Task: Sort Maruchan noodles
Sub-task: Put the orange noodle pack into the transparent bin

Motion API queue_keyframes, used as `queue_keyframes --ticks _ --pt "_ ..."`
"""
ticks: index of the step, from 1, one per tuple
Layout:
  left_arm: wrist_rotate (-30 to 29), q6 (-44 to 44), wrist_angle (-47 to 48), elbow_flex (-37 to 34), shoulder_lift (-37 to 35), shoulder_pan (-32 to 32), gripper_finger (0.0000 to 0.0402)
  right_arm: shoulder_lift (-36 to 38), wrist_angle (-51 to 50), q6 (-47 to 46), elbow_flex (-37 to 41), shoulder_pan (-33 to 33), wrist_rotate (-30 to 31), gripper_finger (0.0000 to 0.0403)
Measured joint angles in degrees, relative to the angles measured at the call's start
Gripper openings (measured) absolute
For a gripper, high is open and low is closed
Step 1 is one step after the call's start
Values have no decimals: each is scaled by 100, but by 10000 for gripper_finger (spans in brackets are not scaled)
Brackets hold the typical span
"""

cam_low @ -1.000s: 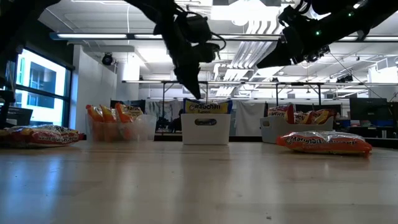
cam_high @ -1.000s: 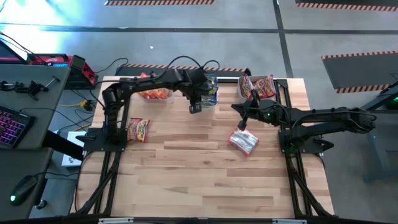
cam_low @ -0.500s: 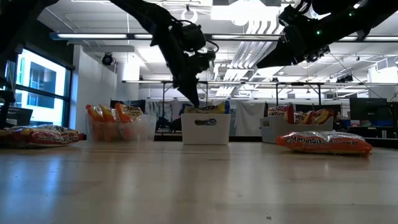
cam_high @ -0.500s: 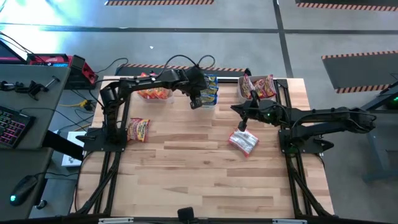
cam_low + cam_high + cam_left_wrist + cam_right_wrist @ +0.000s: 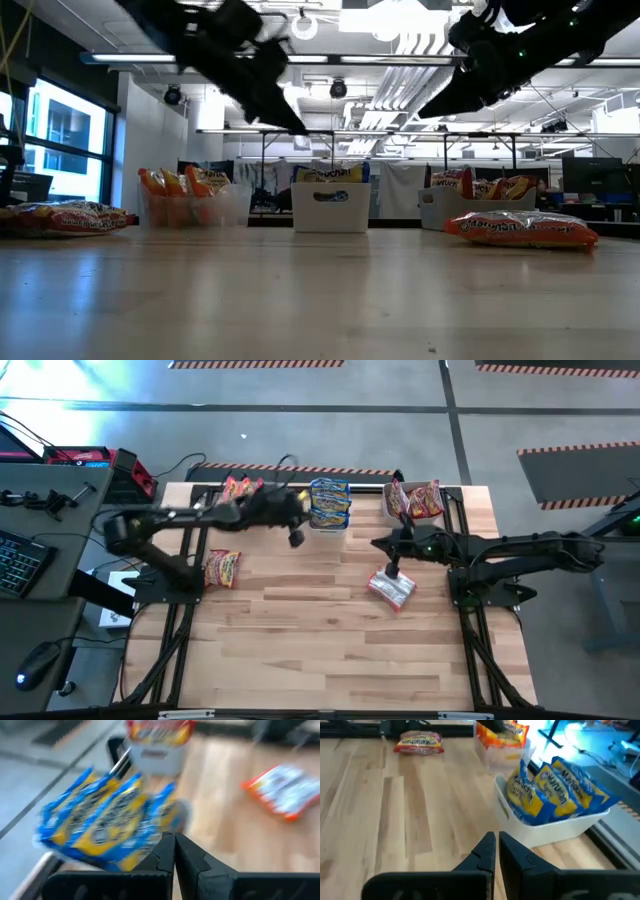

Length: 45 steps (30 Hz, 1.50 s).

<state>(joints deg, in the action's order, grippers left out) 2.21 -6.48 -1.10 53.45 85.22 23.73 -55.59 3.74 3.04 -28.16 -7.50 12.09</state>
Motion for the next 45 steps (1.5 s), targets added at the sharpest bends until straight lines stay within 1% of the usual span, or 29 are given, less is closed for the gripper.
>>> queue_keyframes --ticks 2,4,6,9,12,15,19,22,24,26,29,33,35,37,40,42,45 --pt "39 269 -864 -730 -428 -176 0 0 -215 -207 -23 169 141 5" --pt "39 486 -1604 -1325 -773 -345 0 -1 -893 -537 -151 414 198 5" --pt "25 627 -2195 -1791 -1028 -503 0 -3 -1729 -1101 -308 740 458 5" --pt "27 750 -2796 -2240 -1215 -699 0 -102 -3002 -2132 -587 1304 873 5" --pt "22 744 -3034 -2434 -1225 -798 0 -413 -3874 -3169 -851 1842 1018 16" --pt "1 745 -3091 -2465 -1154 -816 0 -883 -4356 -3864 -1048 2253 930 52" --pt "-4 786 -3215 -2466 -1035 -816 0 -1649 -4599 -4484 -1312 2656 682 131" --pt "-10 785 -3225 -2464 -922 -816 0 -2239 -4710 -4789 -1586 2855 623 192" --pt "-12 786 -3221 -2464 -848 -816 0 -2618 -4732 -4953 -1792 2951 583 225" --pt "-12 791 -3240 -2464 -770 -818 0 -2971 -4724 -5076 -1980 3017 562 244" --pt "-12 786 -3310 -2466 -616 -846 0 -3499 -4839 -5237 -2202 3050 586 252" --pt "-10 729 -3372 -2466 -494 -847 0 -4123 -5215 -5402 -2407 3044 827 250" --pt "-11 732 -3390 -2466 -456 -846 0 -4366 -5312 -5425 -2462 3044 953 238" --pt "-10 732 -3439 -2466 -442 -848 0 -4531 -5308 -5416 -2513 3059 996 217" --pt "-5 732 -3511 -2466 -445 -848 0 -4651 -5325 -5362 -2557 3053 1062 167" --pt "5 732 -3541 -2465 -445 -852 0 -4658 -5348 -5306 -2587 3049 1231 125" --pt "16 762 -3584 -2464 -445 -854 0 -4546 -5335 -5172 -2610 3031 1293 57"
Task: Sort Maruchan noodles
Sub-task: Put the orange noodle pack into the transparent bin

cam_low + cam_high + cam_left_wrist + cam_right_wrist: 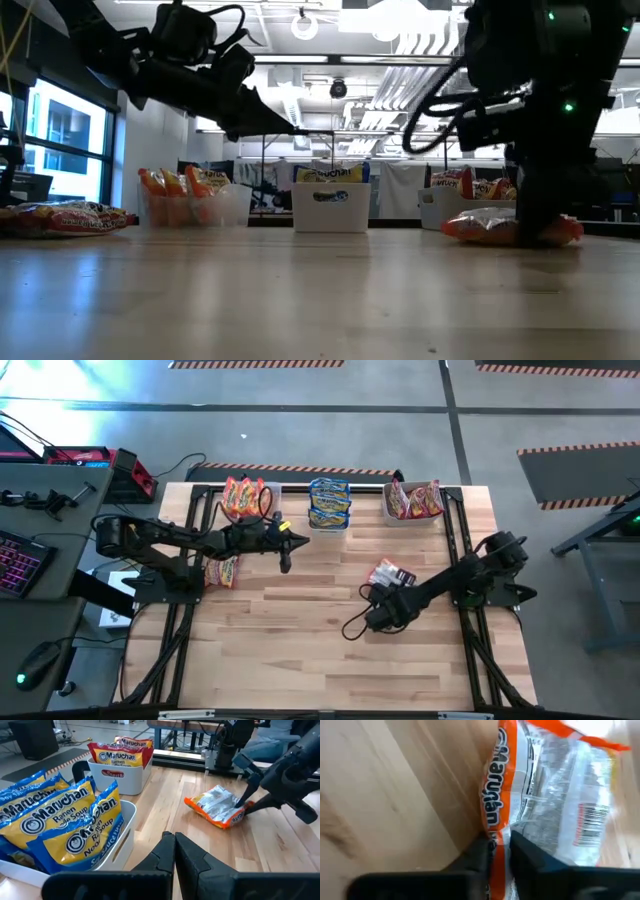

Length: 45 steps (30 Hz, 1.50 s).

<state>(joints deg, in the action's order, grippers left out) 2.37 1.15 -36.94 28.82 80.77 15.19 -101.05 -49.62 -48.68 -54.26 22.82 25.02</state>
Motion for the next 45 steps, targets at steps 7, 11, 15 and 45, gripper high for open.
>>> queue_keyframes --ticks 7,11,15,45 --pt "106 73 -64 18 0 -201 1 763 351 504 0 -206 -285 16" --pt "417 47 -70 154 0 -469 12 1256 1018 1048 0 -466 -699 4" --pt "601 -240 111 368 0 -829 42 1551 1564 1435 -2 -833 -1346 3" --pt "465 -1563 3556 3768 2346 -1704 241 1547 3384 3106 -4 -1883 -2959 0"
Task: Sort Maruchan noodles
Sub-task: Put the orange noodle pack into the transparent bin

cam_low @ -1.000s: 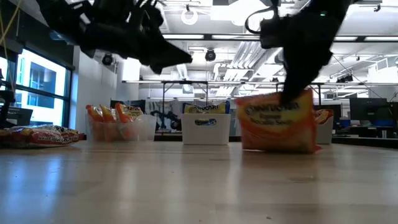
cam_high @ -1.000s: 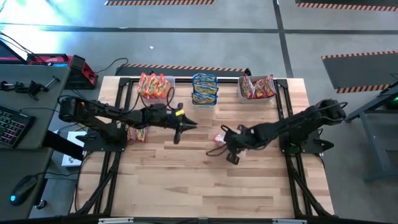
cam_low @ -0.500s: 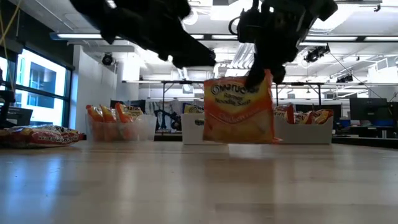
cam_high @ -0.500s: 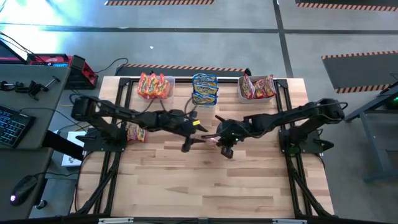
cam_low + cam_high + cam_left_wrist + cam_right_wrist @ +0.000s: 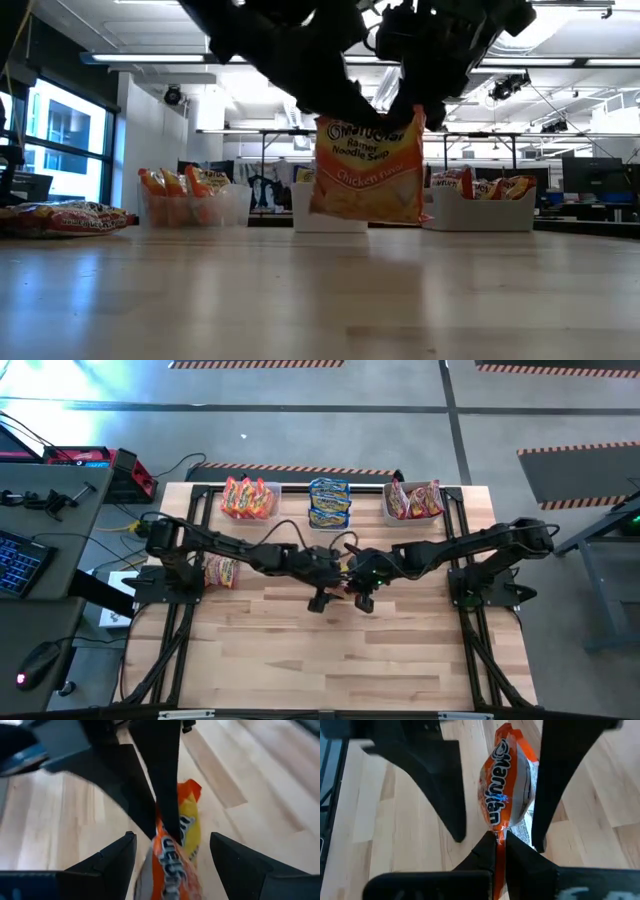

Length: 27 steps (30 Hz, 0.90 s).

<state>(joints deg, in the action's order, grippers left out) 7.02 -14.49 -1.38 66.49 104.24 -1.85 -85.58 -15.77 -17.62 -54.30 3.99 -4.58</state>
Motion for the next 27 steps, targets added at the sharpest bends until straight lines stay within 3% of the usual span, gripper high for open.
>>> queue_keyframes --ticks 9,19,22,27 --pt "-610 -474 919 250 91 -92 225 0 92 289 -2 0 2 0" --pt "-646 -756 1125 250 86 -84 96 22 151 614 -2 -15 4 3" --pt "-622 -723 1120 250 65 11 53 219 -53 650 -2 -15 155 24" --pt "-649 -281 1406 245 -130 376 13 898 -489 763 -5 -26 1024 91"
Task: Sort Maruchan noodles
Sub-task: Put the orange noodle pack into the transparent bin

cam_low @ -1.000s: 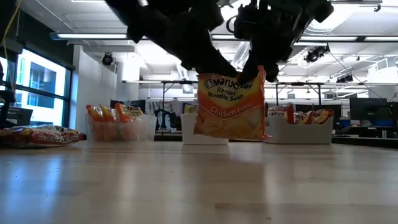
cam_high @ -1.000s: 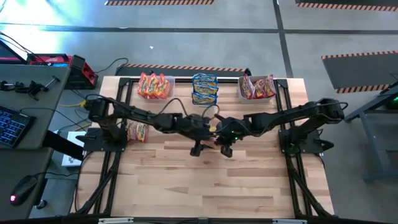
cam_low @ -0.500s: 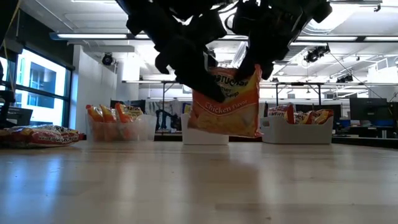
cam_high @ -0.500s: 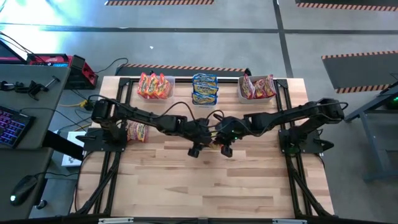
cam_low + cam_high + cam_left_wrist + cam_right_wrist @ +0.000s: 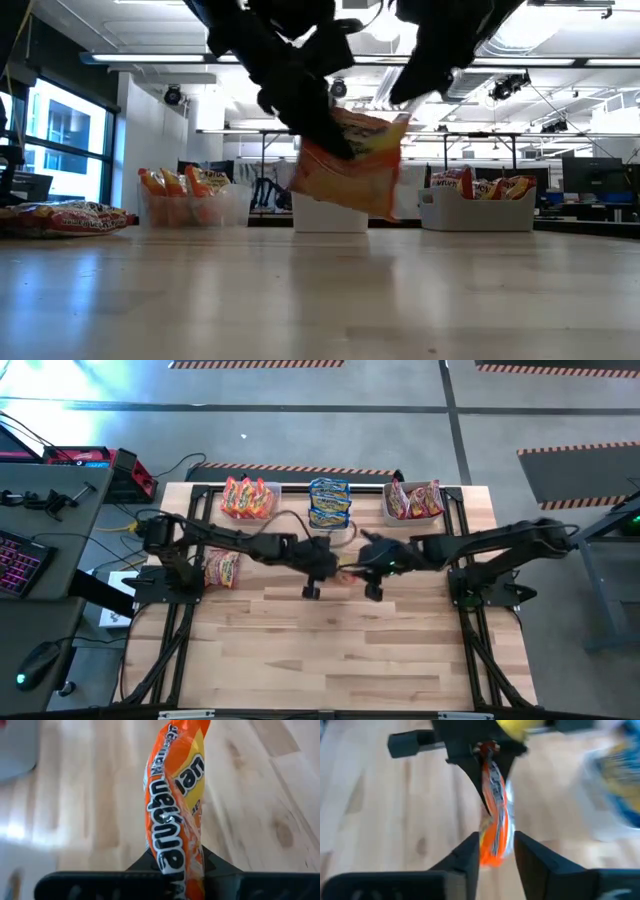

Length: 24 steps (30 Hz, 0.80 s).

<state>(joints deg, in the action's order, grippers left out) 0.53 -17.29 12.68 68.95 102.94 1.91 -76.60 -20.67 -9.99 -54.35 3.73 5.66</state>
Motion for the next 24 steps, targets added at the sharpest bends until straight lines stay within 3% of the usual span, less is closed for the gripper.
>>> queue_keyframes --ticks 6,12,18,24 --pt "-150 1355 510 2 -632 668 13 1068 -868 1 -6 -62 1036 120" --pt "-1218 2685 1415 4 -1452 1277 13 1579 -1057 103 176 -79 1948 75" --pt "-1893 3501 2173 0 -2207 1757 13 1857 244 443 1089 -76 2125 7" --pt "-2436 4103 1782 -801 -2948 2166 14 2152 2551 954 2280 -334 1924 5"
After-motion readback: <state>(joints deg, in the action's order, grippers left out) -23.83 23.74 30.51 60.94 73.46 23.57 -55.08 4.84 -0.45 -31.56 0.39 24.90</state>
